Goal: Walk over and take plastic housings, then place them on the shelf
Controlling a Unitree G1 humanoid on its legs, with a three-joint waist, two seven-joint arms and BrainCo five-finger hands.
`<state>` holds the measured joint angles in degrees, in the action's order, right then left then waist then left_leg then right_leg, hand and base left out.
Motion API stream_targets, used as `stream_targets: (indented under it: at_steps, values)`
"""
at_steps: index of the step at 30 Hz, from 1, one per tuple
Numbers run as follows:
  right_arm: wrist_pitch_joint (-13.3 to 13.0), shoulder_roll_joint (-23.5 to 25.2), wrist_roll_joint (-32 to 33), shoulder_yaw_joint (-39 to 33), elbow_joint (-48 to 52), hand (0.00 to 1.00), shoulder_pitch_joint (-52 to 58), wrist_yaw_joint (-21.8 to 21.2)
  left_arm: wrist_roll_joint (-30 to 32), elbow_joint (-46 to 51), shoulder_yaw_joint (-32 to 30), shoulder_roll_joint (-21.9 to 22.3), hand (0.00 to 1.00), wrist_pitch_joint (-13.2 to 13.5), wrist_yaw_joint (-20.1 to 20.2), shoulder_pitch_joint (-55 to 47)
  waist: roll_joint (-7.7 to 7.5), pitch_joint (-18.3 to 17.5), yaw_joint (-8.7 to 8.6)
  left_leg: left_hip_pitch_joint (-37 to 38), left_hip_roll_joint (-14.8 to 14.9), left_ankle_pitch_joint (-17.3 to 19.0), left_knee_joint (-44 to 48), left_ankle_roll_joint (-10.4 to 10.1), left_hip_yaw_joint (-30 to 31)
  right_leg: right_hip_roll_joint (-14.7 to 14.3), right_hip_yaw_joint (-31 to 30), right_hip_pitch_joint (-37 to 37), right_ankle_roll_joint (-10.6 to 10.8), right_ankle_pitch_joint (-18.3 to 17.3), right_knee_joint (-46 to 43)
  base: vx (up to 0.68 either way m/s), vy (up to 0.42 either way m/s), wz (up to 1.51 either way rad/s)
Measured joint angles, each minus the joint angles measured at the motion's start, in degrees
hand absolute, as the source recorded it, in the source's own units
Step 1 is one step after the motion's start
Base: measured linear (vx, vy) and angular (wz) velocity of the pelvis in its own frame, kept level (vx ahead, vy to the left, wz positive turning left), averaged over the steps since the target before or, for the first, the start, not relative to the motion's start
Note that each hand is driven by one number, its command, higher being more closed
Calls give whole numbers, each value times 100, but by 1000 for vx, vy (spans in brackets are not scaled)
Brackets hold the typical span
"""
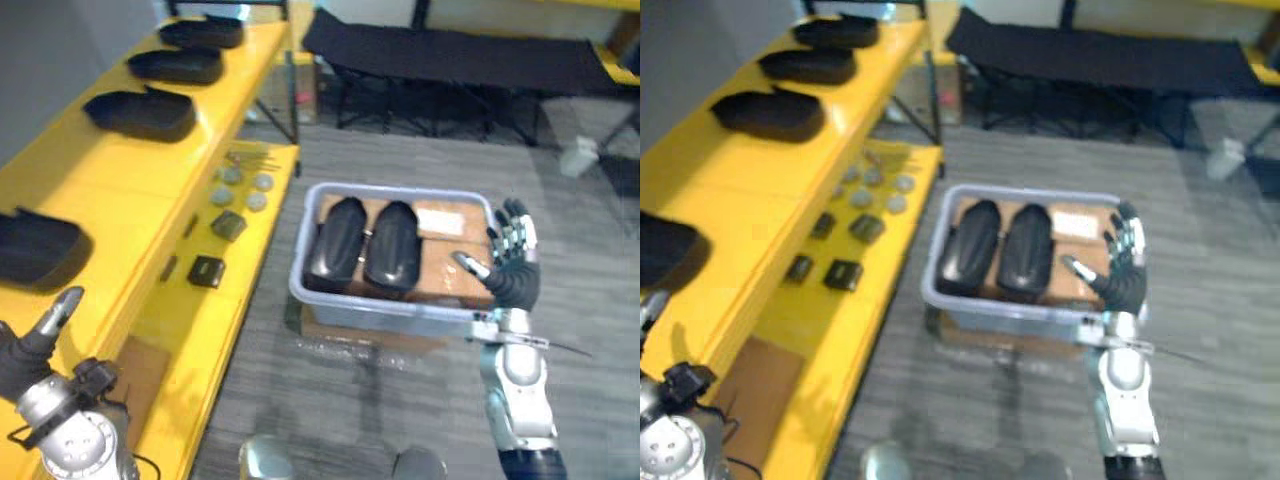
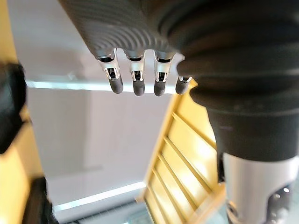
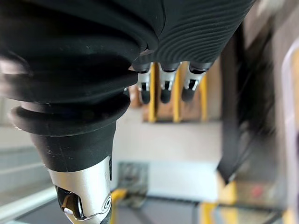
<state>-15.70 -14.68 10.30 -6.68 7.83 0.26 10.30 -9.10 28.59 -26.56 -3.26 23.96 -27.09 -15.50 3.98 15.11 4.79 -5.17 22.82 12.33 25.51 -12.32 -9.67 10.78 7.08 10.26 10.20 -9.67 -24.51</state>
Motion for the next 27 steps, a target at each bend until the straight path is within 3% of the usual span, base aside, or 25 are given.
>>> stream_targets:
  at_steps: [6, 9, 11, 14, 16, 18, 22, 24, 27]
  values:
    - [-23, 146, 233, -791, 415, 0, 646, 115, -13, 377, 169, 183, 0, 405, 73, 10, -181, 174, -402, 216, -371, -31, -810, 63, 87, -115, -748, 656, 46, 603, 549, -89, 35, -71]
    - [-41, 613, 539, -909, 565, 0, 1070, 53, 40, 334, 652, 181, 0, 384, 85, 244, -377, 325, -555, 199, -504, -33, -903, 59, 85, -53, -863, 641, 99, 934, 914, -76, 78, -16]
    - [-24, 838, 666, -860, 547, 0, 1200, -45, 3, 127, 975, 189, 0, 288, 113, 430, -361, 345, -563, 206, -580, -33, -907, 60, 115, 14, -857, 537, 143, 1041, 1079, -49, 49, 3]
    - [-11, 880, 680, -457, 267, 0, 1035, -35, 20, -188, 1290, 165, 0, -167, 374, 416, -307, 375, -523, 204, -637, -29, -905, 59, 170, 73, -820, 371, 186, 1210, 1326, -44, 31, 10]
    - [-11, 860, 688, -337, -183, 0, 612, 9, -25, -740, 1702, 124, 0, -519, 826, 410, -286, 387, -443, 104, -685, 3, -886, 24, 380, 136, -679, 260, 199, 1270, 1429, -61, 17, 32]
    - [-1, 662, 687, -239, -682, 0, -104, 344, 72, -1526, 2338, 100, 0, -1056, 992, 369, -255, 441, -327, -22, -772, 47, -714, -29, 613, 243, -537, 155, 237, 1310, 1459, -62, 35, 42]
    - [118, 31, 688, -230, -1479, 0, -1362, 1153, 76, -2228, 3033, 38, 0, -1481, 1268, 186, -145, 625, -165, -300, -893, 142, -339, -54, 986, 409, -211, -81, 290, 1366, 1539, -63, 60, 42]
    - [261, -261, 678, -224, -1922, 0, -1912, 1429, 354, -2528, 3198, -105, 0, -1672, 1328, 193, -92, 665, -46, -335, -948, 136, -304, -58, 1094, 466, -114, -185, 324, 1385, 1589, -52, 49, 36]
    - [516, -764, 689, -240, -2789, 0, -2777, 1625, 280, -2869, 3401, -314, 0, -1867, 1442, 232, -42, 692, 80, -511, -1013, 71, -290, -80, 1262, 524, 65, -241, 351, 1463, 1721, -45, 33, 33]
